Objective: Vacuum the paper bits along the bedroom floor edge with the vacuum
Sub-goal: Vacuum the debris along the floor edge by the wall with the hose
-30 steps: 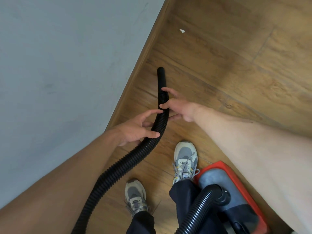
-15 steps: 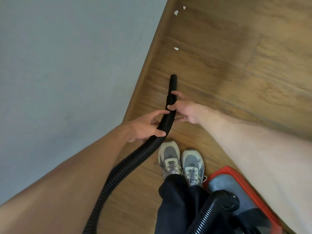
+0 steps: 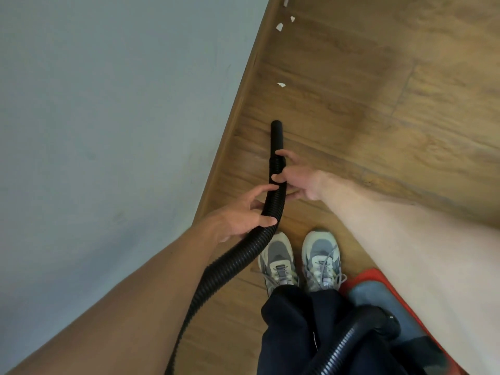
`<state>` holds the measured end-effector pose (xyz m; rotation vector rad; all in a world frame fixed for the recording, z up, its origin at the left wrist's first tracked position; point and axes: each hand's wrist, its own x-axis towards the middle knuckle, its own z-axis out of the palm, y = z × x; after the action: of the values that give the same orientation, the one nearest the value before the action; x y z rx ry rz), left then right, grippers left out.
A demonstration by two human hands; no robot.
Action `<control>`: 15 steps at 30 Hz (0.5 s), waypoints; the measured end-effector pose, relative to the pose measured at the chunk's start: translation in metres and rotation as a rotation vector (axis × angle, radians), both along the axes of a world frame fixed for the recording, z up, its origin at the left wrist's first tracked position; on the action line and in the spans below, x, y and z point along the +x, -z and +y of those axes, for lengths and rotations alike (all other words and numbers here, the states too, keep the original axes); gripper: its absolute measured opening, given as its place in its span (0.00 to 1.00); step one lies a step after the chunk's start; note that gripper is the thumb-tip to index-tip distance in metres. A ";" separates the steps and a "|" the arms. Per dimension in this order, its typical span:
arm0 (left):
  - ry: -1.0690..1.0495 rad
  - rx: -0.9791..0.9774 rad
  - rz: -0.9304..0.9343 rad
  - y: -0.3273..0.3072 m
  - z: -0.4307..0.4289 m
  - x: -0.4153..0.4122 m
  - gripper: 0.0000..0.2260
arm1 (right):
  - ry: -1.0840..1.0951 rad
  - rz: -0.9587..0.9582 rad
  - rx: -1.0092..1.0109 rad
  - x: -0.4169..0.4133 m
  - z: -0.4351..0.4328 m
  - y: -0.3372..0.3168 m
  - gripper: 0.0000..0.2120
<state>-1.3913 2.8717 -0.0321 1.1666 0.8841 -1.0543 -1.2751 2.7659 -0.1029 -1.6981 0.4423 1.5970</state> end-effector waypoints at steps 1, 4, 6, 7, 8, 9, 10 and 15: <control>-0.013 0.003 0.000 0.000 0.002 0.002 0.31 | 0.001 -0.008 0.002 0.002 0.003 0.000 0.32; -0.081 0.016 0.005 -0.001 0.007 0.012 0.29 | -0.004 -0.027 0.005 0.015 0.013 -0.002 0.32; -0.095 0.003 0.008 -0.002 0.012 0.021 0.29 | -0.017 -0.024 0.005 0.025 0.018 -0.003 0.32; -0.095 -0.013 0.005 -0.002 0.014 0.027 0.28 | -0.023 -0.020 0.005 0.031 0.019 -0.003 0.31; -0.096 -0.024 -0.003 -0.002 0.016 0.032 0.28 | -0.028 -0.019 0.008 0.037 0.019 -0.004 0.31; -0.101 -0.030 -0.010 -0.002 0.017 0.037 0.27 | -0.035 -0.019 0.012 0.043 0.020 -0.004 0.31; -0.112 -0.033 -0.012 -0.001 0.019 0.042 0.27 | -0.042 -0.019 0.015 0.048 0.020 -0.004 0.31; -0.190 -0.072 0.017 0.001 0.018 0.066 0.26 | -0.091 -0.021 0.005 0.071 0.020 -0.004 0.31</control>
<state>-1.3257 2.8902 -0.0330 0.9947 0.9433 -0.9346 -1.2042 2.7859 -0.0986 -1.7520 0.3552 1.6424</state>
